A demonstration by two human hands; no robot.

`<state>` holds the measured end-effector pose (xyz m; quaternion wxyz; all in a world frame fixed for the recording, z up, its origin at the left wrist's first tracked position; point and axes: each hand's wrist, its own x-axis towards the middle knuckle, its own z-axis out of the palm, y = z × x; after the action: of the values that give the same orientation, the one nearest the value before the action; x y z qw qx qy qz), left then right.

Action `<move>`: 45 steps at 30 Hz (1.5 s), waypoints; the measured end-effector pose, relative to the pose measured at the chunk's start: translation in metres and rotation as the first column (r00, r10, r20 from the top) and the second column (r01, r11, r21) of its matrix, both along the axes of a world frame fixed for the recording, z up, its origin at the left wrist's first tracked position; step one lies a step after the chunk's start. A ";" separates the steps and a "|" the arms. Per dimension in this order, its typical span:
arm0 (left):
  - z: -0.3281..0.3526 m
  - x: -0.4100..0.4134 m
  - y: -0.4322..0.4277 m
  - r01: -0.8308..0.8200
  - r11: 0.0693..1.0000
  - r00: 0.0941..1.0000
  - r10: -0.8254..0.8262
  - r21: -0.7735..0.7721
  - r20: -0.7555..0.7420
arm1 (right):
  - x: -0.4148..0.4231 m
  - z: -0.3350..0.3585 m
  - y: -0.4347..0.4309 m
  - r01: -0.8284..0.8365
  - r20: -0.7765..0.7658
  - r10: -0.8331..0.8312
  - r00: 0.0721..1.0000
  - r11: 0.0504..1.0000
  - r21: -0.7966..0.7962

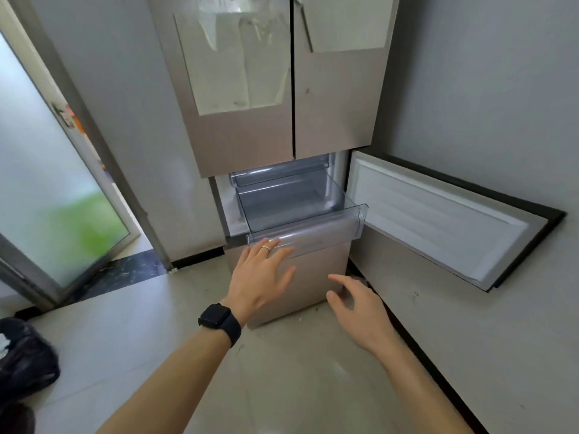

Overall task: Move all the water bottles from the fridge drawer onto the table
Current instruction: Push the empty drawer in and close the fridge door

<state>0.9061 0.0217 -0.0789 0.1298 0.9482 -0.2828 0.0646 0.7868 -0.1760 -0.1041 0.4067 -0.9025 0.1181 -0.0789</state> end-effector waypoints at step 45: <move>-0.043 0.463 -0.098 -0.072 0.958 0.454 -0.216 0.277 0.864 | 0.408 -0.149 -0.018 0.449 -0.232 -0.394 0.889 0.655 0.608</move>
<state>1.3688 -0.0765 -0.1223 -0.1661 0.7699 -0.3551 0.5035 1.1948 -0.1939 -0.2531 0.6577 -0.6556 0.3600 -0.0895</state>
